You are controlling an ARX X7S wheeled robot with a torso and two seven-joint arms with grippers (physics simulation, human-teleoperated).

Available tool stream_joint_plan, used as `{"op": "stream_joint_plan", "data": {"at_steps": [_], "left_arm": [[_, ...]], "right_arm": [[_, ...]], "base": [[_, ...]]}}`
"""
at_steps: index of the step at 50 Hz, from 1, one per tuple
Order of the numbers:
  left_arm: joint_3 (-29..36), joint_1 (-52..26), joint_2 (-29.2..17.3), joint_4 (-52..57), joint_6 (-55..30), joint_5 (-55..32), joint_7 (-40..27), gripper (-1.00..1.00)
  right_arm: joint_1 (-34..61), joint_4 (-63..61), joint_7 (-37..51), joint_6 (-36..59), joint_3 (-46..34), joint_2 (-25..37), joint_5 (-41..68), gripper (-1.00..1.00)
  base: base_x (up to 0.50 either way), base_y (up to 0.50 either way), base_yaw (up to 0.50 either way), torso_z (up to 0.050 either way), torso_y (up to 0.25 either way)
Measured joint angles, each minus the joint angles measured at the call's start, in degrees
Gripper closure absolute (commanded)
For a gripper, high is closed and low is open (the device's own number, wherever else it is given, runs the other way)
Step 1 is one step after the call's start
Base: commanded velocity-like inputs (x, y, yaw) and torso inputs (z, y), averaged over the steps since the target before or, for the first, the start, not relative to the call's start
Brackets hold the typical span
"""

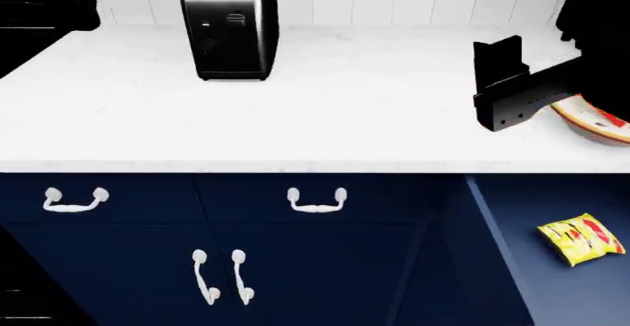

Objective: Place the bar in the bowl and close the drawer.

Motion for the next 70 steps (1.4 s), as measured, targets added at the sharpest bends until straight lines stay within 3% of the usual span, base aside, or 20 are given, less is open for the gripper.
{"op": "stream_joint_plan", "data": {"at_steps": [17,31,55,70], "left_arm": [[1.81,5.53,0.38,1.43,0.77,0.55,0.8,-1.0],[3.81,8.26,0.83,1.28,0.36,0.68,1.25,-1.0],[4.8,8.9,0.97,1.39,0.56,-0.15,1.62,-1.0],[4.4,8.37,0.3,2.86,1.34,-2.07,1.1,-1.0]], "right_arm": [[-5.08,-2.02,-1.82,-1.2,-1.44,0.39,-0.08,-1.0],[-8.57,-1.32,-3.56,-0.98,-3.36,-0.51,-0.37,-1.0],[-9.56,-1.21,-4.12,-0.68,-3.94,-0.89,-0.36,-1.0],[-9.27,-2.79,-3.53,-1.17,-3.31,-0.08,0.61,-1.0]], "base": [[0.0,0.49,0.0,0.0,0.0],[0.02,0.0,0.0,0.0,0.0],[0.49,0.0,0.0,0.0,0.001],[0.0,0.0,-0.02,0.0,0.0]]}}
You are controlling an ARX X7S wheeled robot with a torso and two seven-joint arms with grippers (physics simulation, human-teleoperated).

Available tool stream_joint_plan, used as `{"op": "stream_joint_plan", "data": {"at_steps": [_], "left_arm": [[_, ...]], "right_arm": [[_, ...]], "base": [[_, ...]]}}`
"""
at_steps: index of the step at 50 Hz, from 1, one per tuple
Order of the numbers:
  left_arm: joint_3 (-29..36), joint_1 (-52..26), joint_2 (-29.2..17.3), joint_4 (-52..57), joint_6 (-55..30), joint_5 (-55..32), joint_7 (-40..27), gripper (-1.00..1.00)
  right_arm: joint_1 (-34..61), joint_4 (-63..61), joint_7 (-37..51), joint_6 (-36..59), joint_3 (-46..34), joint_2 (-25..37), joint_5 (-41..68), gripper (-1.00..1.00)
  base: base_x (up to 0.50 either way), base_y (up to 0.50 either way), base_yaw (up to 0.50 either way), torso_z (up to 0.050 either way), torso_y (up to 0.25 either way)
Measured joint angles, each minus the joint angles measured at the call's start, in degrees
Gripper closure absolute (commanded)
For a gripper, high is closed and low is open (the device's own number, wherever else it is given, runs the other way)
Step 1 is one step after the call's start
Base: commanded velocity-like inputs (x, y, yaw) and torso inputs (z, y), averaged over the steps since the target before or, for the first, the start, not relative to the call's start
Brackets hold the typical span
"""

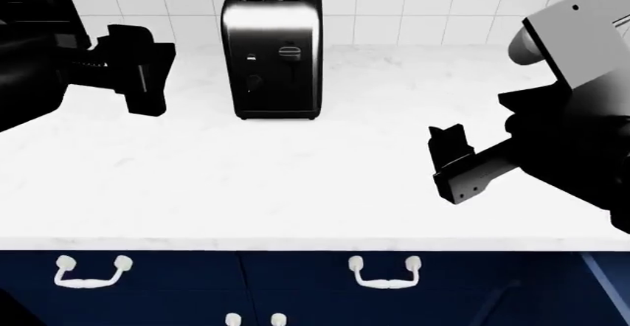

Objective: Place the bar in the bowl and close the drawer.

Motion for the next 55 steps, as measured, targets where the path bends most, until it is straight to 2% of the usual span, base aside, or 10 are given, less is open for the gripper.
{"op": "stream_joint_plan", "data": {"at_steps": [55], "left_arm": [[0.5,-0.87,-0.62,1.08,1.05,-1.08,-0.18,-1.0]], "right_arm": [[0.2,-3.86,2.58,0.88,0.02,1.49,0.07,-1.0]], "base": [[-0.05,0.01,-0.5,0.0,0.0]]}}
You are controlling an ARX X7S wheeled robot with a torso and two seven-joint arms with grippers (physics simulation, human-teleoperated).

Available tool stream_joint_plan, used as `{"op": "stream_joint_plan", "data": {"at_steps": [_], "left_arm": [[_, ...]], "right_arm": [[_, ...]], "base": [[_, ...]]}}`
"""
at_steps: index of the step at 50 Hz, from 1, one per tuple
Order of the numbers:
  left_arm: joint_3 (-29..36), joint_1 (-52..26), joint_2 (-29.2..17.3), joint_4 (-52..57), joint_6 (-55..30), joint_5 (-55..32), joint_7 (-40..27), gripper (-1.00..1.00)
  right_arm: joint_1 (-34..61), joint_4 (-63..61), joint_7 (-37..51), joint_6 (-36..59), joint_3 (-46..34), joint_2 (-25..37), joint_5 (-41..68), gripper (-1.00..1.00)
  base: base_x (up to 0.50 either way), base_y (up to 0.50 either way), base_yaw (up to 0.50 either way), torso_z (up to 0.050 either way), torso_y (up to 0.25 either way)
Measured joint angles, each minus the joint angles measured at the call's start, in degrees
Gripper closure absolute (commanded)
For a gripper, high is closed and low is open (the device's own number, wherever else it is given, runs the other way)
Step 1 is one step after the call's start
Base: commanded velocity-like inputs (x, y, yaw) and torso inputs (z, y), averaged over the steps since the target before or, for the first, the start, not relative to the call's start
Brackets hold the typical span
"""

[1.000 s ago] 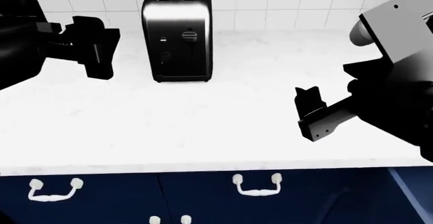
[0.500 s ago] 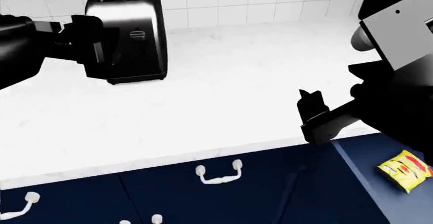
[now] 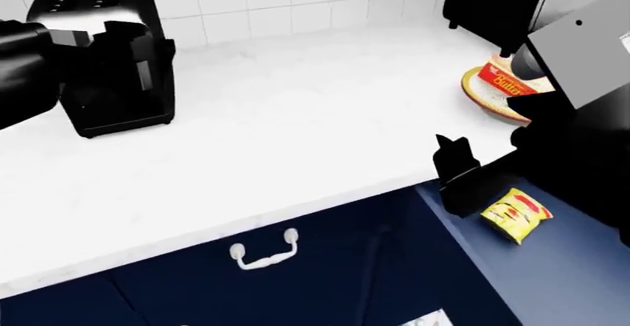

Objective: Place the bar in the bowl and close the drawer.

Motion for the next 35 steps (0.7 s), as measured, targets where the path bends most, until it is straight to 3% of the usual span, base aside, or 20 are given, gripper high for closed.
{"op": "stream_joint_plan", "data": {"at_steps": [35], "left_arm": [[0.8,-0.59,-0.04,0.33,0.2,-0.67,-0.1,-1.0]], "right_arm": [[0.06,-0.83,0.53,0.12,0.17,0.65,0.91,-1.0]], "base": [[-0.03,0.01,-0.5,0.0,0.0]]}}
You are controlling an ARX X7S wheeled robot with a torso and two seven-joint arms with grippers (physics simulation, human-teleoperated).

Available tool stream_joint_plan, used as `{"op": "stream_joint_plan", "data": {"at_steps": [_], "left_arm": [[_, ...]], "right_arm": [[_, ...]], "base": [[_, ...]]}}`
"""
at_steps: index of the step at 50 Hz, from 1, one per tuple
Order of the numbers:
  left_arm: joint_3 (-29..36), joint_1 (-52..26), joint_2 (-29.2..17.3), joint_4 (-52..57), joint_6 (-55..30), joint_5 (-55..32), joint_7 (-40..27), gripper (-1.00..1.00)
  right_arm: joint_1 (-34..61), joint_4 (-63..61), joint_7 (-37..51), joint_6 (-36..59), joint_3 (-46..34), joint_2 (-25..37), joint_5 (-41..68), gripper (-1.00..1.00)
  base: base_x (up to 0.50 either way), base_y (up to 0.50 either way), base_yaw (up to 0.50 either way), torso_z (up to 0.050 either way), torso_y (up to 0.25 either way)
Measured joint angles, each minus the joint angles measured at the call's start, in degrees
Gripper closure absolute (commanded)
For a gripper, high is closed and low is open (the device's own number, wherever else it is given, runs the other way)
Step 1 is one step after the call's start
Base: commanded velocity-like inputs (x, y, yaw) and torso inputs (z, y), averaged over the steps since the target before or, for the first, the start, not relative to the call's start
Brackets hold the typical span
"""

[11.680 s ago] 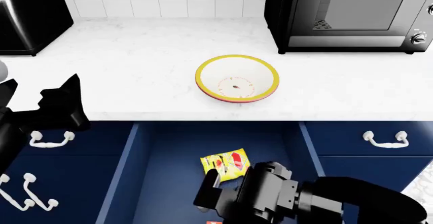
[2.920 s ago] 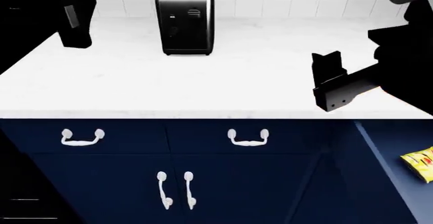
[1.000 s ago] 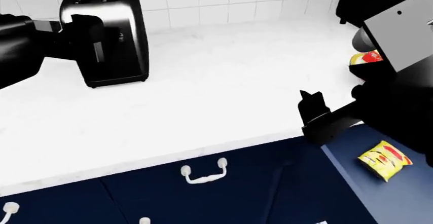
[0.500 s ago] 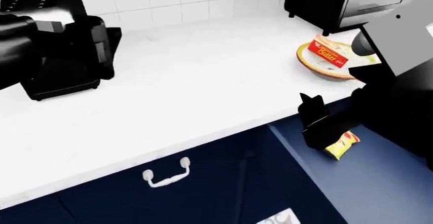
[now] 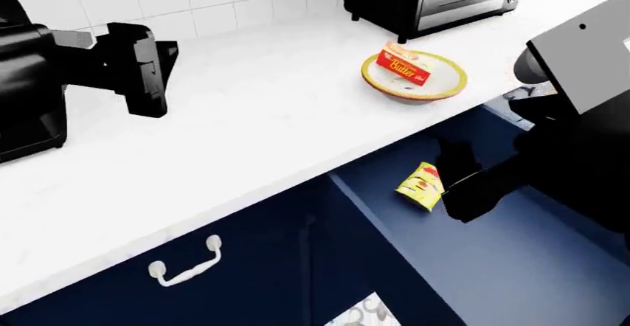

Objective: Place the bar in the bowl and close the drawer.

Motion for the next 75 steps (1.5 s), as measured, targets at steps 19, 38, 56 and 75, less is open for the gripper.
{"op": "stream_joint_plan", "data": {"at_steps": [19,38,56,75], "left_arm": [[0.52,-0.06,0.04,-0.01,0.08,-0.05,0.08,-1.0],[1.01,-0.03,0.01,-0.04,0.05,0.17,0.29,-1.0],[1.35,-0.5,-0.2,0.4,0.16,-0.56,-0.01,-1.0],[1.71,-0.67,-0.26,0.41,0.19,-0.5,0.13,-1.0]], "right_arm": [[-0.27,-0.13,0.05,0.05,-0.04,0.06,-0.1,-1.0],[-0.62,-0.13,0.12,0.1,-0.21,-0.1,-0.28,-1.0],[-0.45,-0.4,0.43,0.22,-0.18,0.09,0.36,-1.0],[-0.59,-0.6,0.6,0.04,-0.14,0.32,0.9,-1.0]], "base": [[-0.02,0.02,-0.5,0.0,0.0],[-0.03,0.03,-0.5,0.0,0.0],[-0.05,0.05,-0.5,0.0,0.0],[-0.04,0.06,-0.5,0.0,0.0]]}}
